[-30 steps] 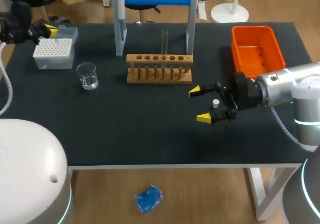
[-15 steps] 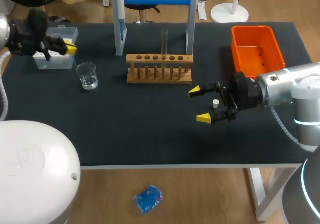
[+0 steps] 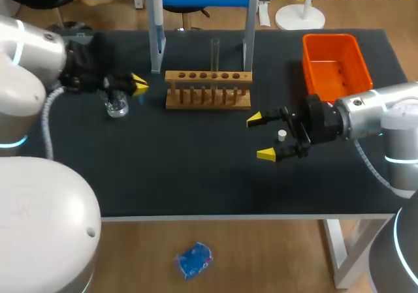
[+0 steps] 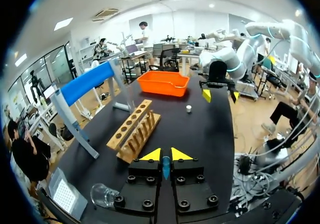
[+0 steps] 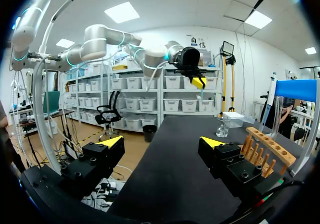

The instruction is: Invert the test tube, pick up the pipette, mount the tip to pipette, aspirate from beaker and dispense into the tube, eject the tip, return the pipette, and cap with the stopper.

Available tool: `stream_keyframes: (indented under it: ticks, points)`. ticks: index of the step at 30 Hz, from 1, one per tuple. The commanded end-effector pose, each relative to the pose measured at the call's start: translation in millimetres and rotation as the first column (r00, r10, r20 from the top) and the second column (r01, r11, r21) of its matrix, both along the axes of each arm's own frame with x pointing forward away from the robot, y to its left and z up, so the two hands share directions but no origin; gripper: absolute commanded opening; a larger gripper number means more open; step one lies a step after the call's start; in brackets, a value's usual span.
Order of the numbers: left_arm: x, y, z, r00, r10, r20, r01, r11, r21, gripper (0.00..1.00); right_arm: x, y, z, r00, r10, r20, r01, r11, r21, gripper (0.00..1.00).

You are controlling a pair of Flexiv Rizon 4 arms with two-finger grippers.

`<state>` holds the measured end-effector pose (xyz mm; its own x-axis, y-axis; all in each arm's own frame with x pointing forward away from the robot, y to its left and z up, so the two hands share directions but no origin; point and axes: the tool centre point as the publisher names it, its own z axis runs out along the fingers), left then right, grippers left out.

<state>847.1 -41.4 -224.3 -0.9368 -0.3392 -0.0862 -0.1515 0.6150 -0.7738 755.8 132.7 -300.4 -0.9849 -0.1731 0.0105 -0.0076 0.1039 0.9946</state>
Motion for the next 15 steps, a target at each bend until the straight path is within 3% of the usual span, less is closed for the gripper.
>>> stream_keyframes:
  ticks: [1,7,15]
  points:
    - [6.9,-27,-12.6,1.000,0.005,0.009,-0.005,1.000,0.004,0.00,-0.7,0,0,1.000,-0.002,0.001,0.002,1.000,0.000,1.00]
    - [7.3,-50,-16.6,1.000,-0.023,0.020,0.023,1.000,-0.002,0.00,-0.7,0,0,1.000,-0.002,0.001,0.002,1.000,0.000,1.00]
    - [8.9,-51,-15.8,0.999,-0.026,0.025,0.027,1.000,-0.007,0.00,-0.7,0,0,1.000,-0.002,0.001,0.002,1.000,0.000,1.00]
